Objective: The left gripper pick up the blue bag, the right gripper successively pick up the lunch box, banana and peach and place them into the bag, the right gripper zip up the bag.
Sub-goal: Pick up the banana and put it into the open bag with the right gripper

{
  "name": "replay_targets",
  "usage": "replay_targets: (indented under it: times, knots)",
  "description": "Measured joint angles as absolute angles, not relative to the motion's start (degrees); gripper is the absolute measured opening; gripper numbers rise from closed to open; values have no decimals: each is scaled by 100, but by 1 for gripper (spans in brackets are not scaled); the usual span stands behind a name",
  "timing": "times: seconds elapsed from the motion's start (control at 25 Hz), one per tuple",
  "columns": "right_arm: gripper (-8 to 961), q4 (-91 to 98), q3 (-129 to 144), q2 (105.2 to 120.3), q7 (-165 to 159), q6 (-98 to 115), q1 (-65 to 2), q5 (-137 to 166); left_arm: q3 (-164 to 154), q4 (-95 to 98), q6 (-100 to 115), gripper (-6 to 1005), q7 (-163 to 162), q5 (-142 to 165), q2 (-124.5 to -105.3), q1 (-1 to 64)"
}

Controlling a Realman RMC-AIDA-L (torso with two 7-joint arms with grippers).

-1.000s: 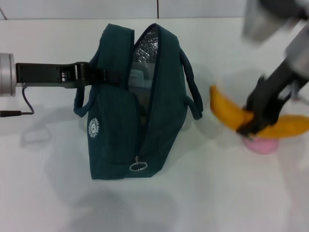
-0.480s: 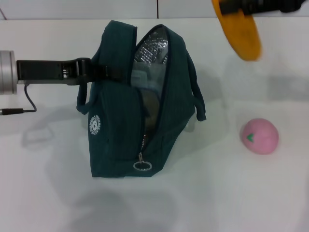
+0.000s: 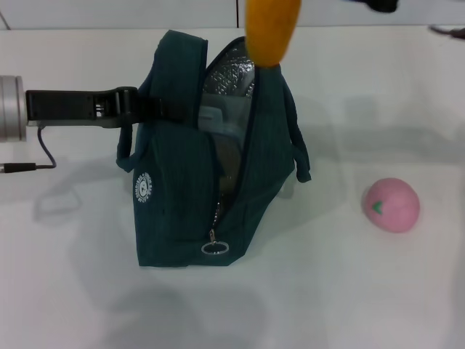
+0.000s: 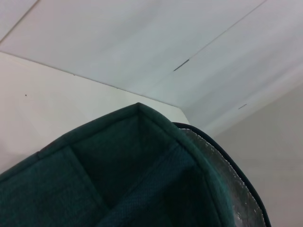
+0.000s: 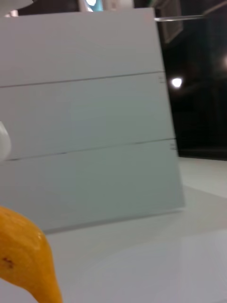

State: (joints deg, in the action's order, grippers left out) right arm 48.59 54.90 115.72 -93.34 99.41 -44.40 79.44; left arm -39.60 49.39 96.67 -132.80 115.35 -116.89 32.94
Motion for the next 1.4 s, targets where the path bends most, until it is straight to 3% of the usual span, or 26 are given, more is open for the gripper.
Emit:
replay_targets:
  times: [0.52, 1.4]
  knots:
    - [486, 2470, 6195, 11621, -7966, 9837, -4661, 6781, -3973, 4940, 9638, 35, -13280, 11530, -11746, 3337]
    - [509, 1487, 6727, 11619, -8200, 9609, -4605, 6520, -3937, 4940, 9623, 35, -13271, 11531, -11759, 3318]
